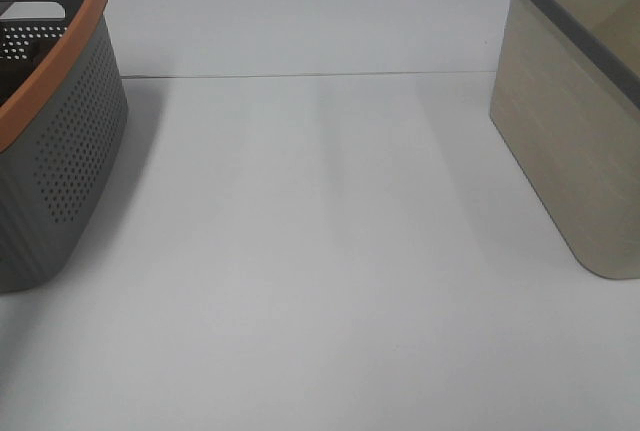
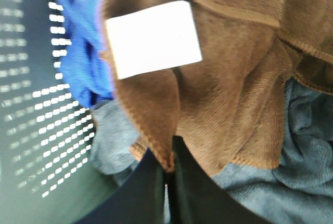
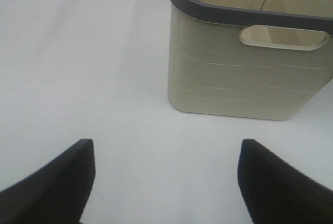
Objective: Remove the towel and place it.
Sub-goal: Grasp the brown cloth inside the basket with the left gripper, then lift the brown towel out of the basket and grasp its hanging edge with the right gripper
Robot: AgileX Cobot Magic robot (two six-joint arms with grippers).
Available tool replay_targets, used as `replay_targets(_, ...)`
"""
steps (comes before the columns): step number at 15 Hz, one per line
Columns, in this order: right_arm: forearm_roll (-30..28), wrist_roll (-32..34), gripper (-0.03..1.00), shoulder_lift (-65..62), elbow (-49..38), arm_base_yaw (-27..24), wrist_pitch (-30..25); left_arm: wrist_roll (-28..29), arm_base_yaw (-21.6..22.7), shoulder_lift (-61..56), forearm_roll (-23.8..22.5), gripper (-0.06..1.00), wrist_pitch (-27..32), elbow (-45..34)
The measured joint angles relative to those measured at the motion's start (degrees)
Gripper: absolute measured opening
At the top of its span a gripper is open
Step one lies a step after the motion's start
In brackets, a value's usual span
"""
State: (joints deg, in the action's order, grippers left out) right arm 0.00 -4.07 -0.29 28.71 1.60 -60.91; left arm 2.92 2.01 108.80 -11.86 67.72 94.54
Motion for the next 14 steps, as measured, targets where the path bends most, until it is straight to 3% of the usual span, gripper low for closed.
replay_targets(7,0.0,0.0,0.73,0.0,0.0,0.0,0.0,0.0,0.0,-1.8,3.4,0.0,1.7,9.1)
replay_targets(14,0.0,0.0,0.73,0.0,0.0,0.0,0.0,0.0,0.0,-8.9,11.1,0.0,2.0,18.4)
